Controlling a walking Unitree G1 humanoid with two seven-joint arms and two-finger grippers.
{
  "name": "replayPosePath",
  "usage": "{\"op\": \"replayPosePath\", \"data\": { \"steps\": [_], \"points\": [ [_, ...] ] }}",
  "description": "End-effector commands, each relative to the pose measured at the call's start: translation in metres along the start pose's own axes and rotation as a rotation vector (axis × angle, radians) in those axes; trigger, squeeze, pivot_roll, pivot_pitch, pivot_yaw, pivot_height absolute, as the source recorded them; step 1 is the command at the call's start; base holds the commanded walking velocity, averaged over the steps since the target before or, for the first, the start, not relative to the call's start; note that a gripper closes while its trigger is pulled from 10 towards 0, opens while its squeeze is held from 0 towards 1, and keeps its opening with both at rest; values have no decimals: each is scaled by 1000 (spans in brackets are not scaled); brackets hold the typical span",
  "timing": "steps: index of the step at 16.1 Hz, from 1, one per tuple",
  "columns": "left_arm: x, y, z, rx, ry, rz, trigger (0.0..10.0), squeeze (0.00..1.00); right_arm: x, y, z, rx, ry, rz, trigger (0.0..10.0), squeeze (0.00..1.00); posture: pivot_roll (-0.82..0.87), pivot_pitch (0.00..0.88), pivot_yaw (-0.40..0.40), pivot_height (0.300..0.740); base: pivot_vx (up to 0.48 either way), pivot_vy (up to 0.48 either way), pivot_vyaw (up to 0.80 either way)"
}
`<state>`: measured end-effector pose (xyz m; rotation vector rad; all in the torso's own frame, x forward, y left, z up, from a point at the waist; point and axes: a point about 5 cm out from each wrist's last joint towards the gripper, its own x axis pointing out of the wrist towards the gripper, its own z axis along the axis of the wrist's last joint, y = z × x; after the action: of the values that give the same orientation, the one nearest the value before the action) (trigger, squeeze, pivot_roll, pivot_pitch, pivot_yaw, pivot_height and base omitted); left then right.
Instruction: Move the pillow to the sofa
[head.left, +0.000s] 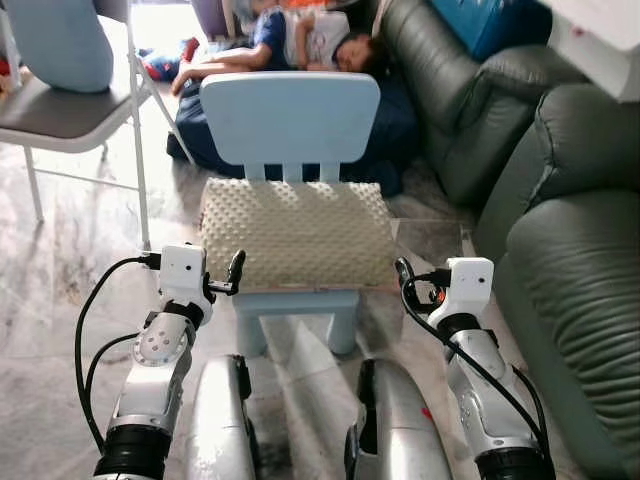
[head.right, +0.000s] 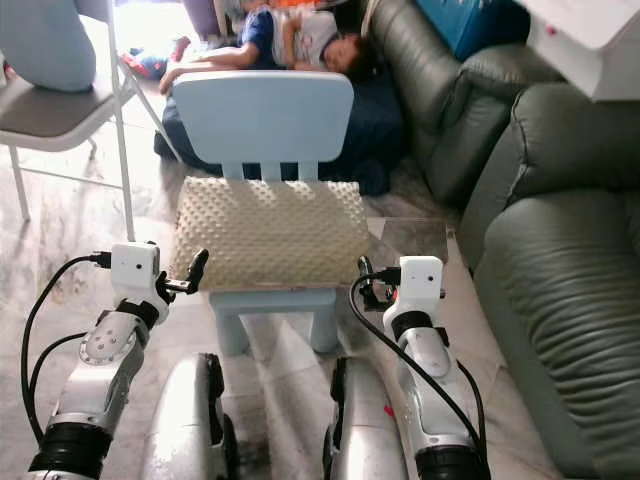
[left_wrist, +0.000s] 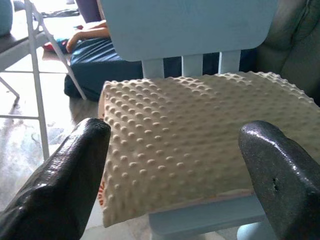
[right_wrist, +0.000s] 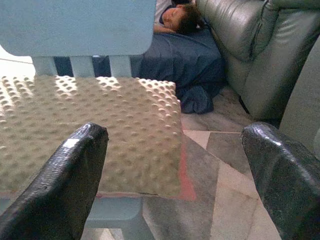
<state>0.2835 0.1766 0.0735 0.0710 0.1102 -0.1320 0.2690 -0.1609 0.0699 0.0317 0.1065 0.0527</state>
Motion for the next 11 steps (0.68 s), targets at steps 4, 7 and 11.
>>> {"op": "replayPosePath", "data": {
  "steps": [4,7,11],
  "points": [
    [0,-2,0,-1,-6,-7,10000,0,1,-1,2,-2,-5,2,10000,0,-85,148,-43,606,397,0,0],
    [0,-2,-2,-2,4,-2,10000,0,1,-2,2,-4,-1,6,10000,0,-87,149,-47,606,360,0,0],
    [-1,-3,-4,2,12,6,10000,0,1,-2,1,-7,4,10,10000,0,-86,151,-48,606,0,0,0]
  ]
}}
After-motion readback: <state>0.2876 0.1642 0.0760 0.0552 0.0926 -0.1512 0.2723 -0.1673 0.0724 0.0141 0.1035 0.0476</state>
